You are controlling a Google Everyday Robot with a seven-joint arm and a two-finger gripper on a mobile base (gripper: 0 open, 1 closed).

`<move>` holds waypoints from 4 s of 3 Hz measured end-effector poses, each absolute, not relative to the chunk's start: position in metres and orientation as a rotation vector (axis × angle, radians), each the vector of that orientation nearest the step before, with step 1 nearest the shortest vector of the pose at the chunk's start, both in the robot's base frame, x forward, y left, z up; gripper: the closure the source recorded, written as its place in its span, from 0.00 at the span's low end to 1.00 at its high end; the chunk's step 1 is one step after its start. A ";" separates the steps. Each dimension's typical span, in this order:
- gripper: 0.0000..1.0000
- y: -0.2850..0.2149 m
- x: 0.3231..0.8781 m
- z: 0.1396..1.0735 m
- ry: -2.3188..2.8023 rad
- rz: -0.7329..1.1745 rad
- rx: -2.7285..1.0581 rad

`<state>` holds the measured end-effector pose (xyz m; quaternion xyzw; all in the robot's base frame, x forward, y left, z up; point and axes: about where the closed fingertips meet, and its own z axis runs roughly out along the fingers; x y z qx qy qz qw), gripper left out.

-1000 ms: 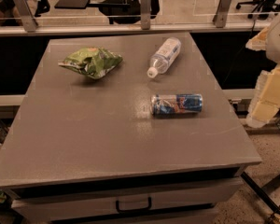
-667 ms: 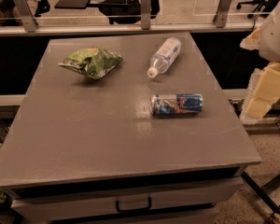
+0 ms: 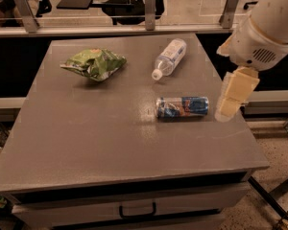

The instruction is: Pick redbull can

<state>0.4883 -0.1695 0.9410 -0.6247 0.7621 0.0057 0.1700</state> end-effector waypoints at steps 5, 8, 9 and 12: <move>0.16 -0.122 0.518 0.845 2.182 0.092 -2.006; 0.96 -0.132 0.517 0.884 2.191 0.107 -2.019; 1.00 -0.130 0.512 0.926 2.111 0.127 -2.025; 1.00 -0.107 0.516 0.996 1.901 0.127 -2.043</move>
Offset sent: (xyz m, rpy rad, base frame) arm 0.0309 0.0393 -0.0780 -0.0318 0.0980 0.1026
